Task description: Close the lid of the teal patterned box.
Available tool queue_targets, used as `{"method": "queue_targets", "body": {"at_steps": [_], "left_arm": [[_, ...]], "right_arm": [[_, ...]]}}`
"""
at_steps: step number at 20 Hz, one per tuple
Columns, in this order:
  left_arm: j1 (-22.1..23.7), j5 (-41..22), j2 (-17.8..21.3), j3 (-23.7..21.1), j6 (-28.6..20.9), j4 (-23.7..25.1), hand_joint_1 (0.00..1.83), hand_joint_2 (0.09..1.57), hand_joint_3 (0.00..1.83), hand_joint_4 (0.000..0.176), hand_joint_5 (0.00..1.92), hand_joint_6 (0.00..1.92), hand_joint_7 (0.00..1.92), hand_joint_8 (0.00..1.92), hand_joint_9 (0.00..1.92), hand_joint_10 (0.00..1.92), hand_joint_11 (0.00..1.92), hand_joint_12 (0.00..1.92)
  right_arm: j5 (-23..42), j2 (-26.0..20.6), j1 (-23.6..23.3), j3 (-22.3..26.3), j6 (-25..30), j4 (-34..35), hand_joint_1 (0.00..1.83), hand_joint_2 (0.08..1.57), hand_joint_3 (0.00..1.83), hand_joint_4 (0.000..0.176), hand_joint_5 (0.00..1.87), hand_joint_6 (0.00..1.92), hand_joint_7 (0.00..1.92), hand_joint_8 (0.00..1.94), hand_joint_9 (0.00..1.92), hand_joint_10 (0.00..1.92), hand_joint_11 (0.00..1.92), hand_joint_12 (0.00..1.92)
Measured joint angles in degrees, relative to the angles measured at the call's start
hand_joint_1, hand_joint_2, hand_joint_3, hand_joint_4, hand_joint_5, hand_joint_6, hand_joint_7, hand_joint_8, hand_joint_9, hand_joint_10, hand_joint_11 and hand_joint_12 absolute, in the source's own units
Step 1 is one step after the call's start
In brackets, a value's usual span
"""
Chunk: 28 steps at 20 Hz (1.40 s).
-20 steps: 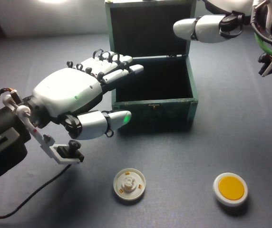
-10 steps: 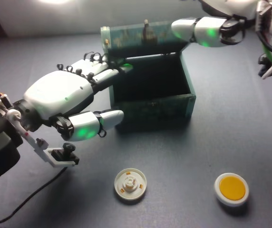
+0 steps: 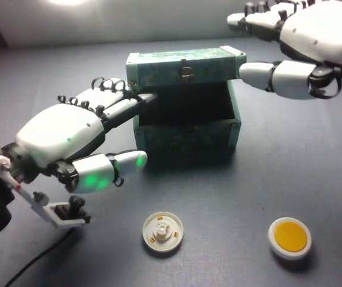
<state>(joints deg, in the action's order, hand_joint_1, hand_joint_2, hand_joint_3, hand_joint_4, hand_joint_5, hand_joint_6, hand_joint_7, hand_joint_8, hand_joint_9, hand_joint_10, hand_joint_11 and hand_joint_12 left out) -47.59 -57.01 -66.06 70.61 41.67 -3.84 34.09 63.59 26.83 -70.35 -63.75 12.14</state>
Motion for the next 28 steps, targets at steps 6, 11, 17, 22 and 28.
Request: {"method": "queue_targets", "body": {"at_steps": [6, 11, 17, 22, 28], "left_arm": [[-4.2, -4.0, 2.4, -3.8, 0.0, 0.3, 0.12, 1.40, 0.00, 0.048, 0.11, 0.01, 0.01, 0.00, 0.01, 0.00, 0.00, 0.74], [-7.1, -7.4, 4.4, -5.9, 0.0, -0.2, 0.13, 1.40, 0.00, 0.040, 0.16, 0.01, 0.09, 0.01, 0.07, 0.02, 0.00, 0.73], [-10.1, -13.9, 7.4, -9.0, 0.7, -0.4, 0.04, 1.42, 0.00, 0.026, 0.10, 0.00, 0.04, 0.00, 0.06, 0.00, 0.00, 0.73], [-11.3, -20.0, 8.9, -10.1, 3.2, -4.2, 0.22, 1.43, 0.00, 0.063, 0.00, 0.00, 0.00, 0.00, 0.00, 0.00, 0.00, 0.19], [-13.4, -21.6, 9.6, -10.8, 4.2, -6.7, 0.30, 1.42, 0.00, 0.113, 0.00, 0.00, 0.00, 0.00, 0.00, 0.00, 0.00, 0.00]], "right_arm": [[4.3, -2.4, 2.7, 2.9, 2.3, -1.2, 0.09, 1.37, 0.00, 0.000, 0.21, 0.06, 0.31, 0.01, 0.03, 0.79, 0.00, 1.61], [7.5, -5.0, 5.4, 5.5, 3.4, -1.7, 0.13, 1.36, 0.00, 0.000, 0.20, 0.08, 0.34, 0.01, 0.00, 0.88, 0.00, 1.65], [17.0, -9.6, 10.3, 9.6, 5.3, -1.4, 0.03, 1.43, 0.00, 0.000, 0.01, 0.42, 0.26, 0.00, 0.00, 0.58, 0.00, 1.45], [28.0, -14.4, 16.5, 14.4, 5.3, -0.6, 0.00, 1.40, 0.00, 0.000, 0.00, 0.44, 0.29, 0.02, 0.00, 0.84, 0.00, 1.58], [39.2, -18.2, 23.1, 18.7, 5.4, 1.4, 0.34, 1.41, 0.00, 0.027, 0.00, 0.00, 0.00, 0.00, 0.00, 0.08, 0.00, 1.04]]}}
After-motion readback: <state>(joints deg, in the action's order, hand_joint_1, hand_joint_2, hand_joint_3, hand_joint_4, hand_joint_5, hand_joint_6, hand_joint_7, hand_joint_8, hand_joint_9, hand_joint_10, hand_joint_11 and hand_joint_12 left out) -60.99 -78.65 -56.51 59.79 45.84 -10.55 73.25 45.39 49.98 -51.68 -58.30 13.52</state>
